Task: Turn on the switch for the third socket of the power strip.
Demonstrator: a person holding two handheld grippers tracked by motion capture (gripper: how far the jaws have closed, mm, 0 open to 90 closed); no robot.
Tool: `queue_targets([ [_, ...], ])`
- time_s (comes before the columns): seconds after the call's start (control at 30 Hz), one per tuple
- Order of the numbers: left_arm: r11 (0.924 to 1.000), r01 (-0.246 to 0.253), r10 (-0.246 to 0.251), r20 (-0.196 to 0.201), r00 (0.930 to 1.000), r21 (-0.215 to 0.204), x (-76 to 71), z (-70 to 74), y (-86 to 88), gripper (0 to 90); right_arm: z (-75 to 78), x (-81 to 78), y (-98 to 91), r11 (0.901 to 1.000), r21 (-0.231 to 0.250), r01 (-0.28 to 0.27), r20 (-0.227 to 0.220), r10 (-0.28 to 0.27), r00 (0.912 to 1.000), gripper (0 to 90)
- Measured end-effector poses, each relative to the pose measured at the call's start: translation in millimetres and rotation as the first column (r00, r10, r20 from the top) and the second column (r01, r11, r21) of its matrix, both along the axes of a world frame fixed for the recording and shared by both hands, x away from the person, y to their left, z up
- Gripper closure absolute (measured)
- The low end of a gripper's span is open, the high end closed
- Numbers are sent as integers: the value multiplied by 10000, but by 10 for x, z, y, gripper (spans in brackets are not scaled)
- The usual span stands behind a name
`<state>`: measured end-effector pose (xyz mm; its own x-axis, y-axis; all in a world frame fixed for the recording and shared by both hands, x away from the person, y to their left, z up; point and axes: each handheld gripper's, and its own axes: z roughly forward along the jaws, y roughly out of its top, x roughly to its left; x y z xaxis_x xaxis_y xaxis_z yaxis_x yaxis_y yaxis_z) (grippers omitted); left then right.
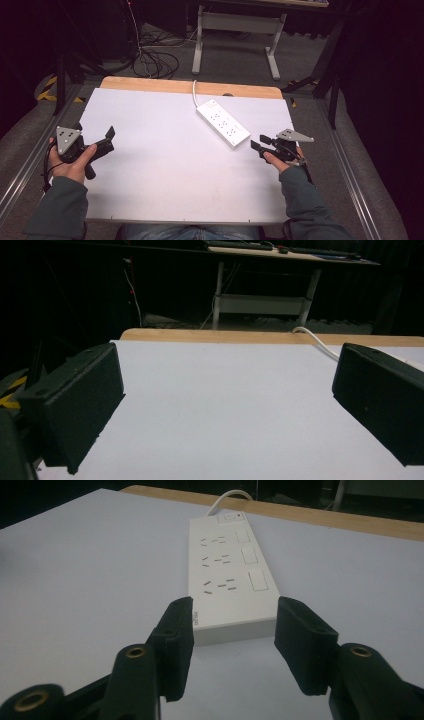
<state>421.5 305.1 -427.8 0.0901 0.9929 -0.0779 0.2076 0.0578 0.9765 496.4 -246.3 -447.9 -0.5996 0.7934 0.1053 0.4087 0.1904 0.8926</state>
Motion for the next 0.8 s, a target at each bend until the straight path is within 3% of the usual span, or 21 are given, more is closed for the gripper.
queue_targets([
  [0.27,10000,12,-12,-5,10000,7,2,0,1,7,3,-4,6,9999,-91,-69,50,70,10000,598],
  [0.53,10000,59,-59,-27,10000,-3,3,-2,4,8,3,-15,28,9987,-148,-489,-85,488,9988,760],
  [0.8,10000,65,-65,-33,10000,7,0,-1,8,10,11,-18,20,9987,-279,-428,-24,428,9991,864],
])
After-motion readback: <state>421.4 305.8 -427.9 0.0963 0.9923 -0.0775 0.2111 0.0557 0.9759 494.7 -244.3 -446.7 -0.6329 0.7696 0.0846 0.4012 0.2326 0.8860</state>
